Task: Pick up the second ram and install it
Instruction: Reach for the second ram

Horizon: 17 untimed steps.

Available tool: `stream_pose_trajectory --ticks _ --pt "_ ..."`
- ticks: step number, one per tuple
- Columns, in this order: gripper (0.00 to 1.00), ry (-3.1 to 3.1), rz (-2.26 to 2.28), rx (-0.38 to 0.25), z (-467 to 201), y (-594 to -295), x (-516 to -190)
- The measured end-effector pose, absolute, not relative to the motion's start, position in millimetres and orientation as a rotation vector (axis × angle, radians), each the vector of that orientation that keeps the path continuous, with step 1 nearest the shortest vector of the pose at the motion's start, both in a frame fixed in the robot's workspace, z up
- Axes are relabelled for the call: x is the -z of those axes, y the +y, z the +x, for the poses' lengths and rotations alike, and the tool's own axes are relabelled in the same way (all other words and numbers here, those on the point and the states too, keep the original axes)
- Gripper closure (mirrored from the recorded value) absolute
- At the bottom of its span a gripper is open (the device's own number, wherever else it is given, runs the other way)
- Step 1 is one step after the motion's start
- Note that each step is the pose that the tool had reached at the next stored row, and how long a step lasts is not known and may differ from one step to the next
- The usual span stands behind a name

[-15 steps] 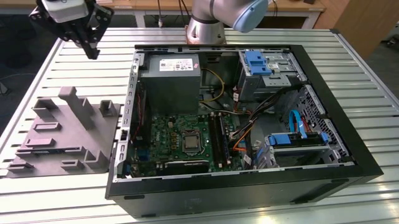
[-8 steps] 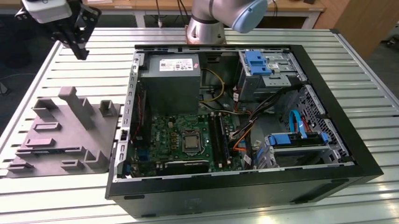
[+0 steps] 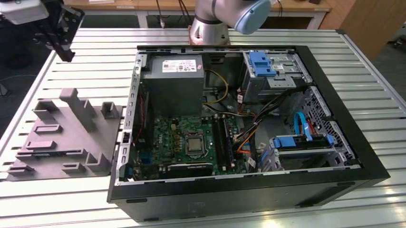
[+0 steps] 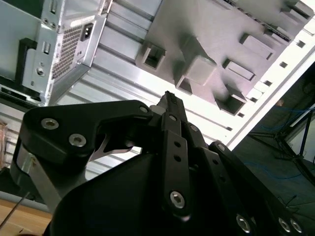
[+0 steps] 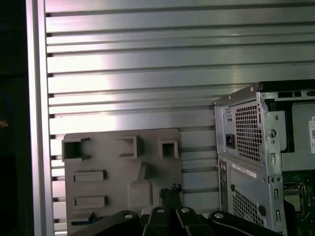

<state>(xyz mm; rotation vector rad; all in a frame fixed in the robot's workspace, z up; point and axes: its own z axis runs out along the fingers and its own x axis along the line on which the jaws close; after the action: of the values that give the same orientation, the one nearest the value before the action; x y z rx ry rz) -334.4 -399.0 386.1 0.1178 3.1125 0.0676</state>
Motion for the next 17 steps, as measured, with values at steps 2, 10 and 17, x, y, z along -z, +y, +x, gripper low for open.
stream_pose_trajectory --ticks 2,10,17 --pt "0.89 3.113 0.118 -0.067 -343 -399 -386" --pt "0.89 3.112 0.118 -0.067 -367 -399 -383" --pt "0.89 3.112 0.118 -0.065 -380 -403 -380"
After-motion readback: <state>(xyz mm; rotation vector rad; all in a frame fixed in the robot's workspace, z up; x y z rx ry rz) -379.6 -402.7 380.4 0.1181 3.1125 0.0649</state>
